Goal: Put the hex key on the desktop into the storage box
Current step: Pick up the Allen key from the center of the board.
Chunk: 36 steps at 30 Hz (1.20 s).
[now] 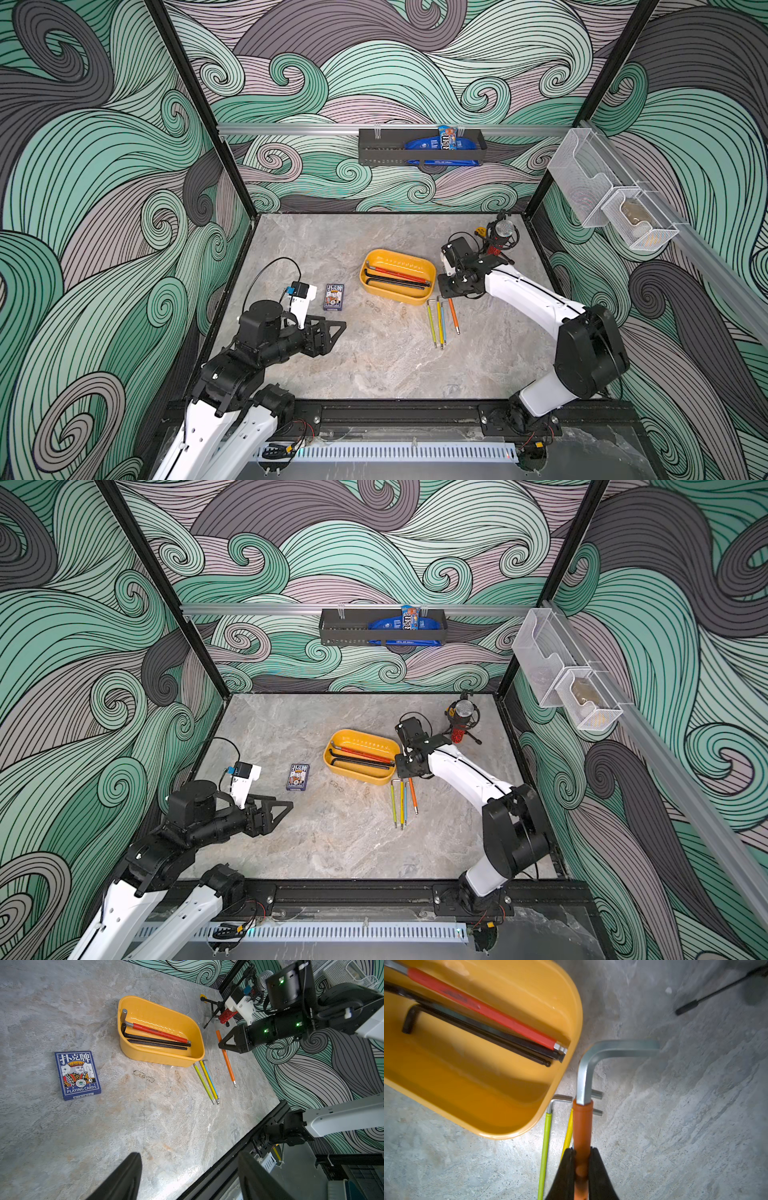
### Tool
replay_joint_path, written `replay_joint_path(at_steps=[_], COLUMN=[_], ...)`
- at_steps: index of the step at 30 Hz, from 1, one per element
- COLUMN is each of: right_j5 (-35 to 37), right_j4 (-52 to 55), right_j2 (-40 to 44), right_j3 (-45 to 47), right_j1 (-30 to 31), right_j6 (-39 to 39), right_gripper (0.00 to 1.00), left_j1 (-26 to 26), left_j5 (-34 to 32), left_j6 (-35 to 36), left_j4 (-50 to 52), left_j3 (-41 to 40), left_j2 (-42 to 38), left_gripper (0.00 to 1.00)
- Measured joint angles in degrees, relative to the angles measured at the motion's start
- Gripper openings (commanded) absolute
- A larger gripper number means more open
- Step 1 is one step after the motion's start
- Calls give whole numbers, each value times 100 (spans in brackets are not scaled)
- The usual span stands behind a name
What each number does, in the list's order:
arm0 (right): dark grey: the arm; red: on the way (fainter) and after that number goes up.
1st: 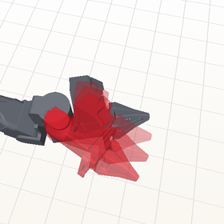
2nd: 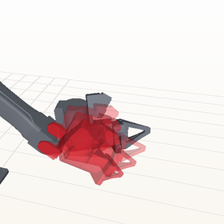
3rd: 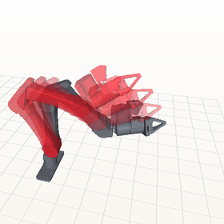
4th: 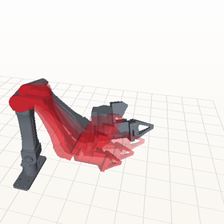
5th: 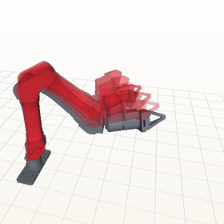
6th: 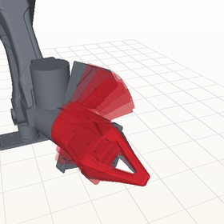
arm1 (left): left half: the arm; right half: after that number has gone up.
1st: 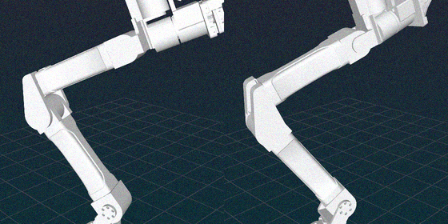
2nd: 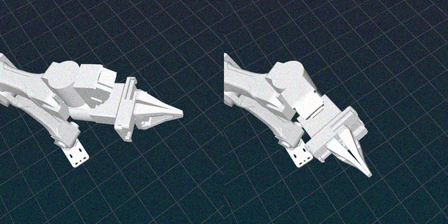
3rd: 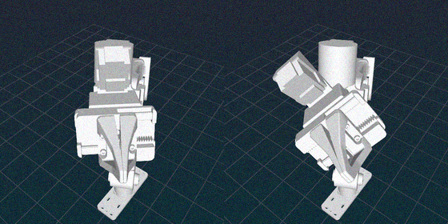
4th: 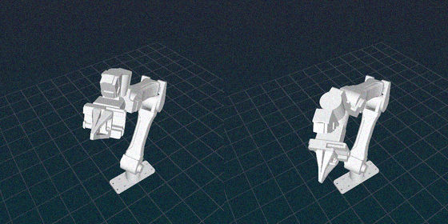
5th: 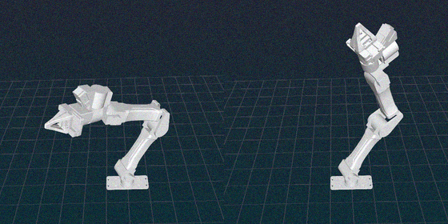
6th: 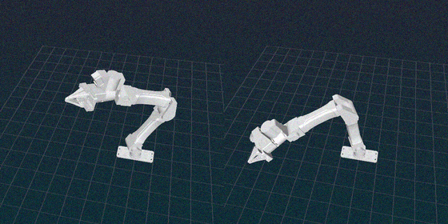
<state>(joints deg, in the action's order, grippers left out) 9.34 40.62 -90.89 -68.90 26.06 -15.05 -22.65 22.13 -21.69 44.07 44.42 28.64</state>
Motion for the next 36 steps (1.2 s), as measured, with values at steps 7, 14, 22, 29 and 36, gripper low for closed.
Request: replay_joint_path(at_steps=[7,14,22,29,36], right_j5=[-46,-173,-227,33,730], right_j4=[146,216,-256,-835,-997], right_j2=[-348,-863,-1174,-1552,-2083], right_j3=[-1012,-2057,-2435,-2483,-2358], right_j1=[0,203,839,1305,1484], right_j6=[538,1458,2741,3740,4411], right_gripper=[0,0,0,0,0], left_j1=[0,0,0,0,0], left_j5=[0,0,4,13,17], left_j6=[-24,-59,-83,-85,-87], left_j4=[2,4,9,72,162], left_j3=[0,0,0,2,2], left_j2=[0,-4,-42,-79,-87], left_gripper=[76,76,76,76,76])
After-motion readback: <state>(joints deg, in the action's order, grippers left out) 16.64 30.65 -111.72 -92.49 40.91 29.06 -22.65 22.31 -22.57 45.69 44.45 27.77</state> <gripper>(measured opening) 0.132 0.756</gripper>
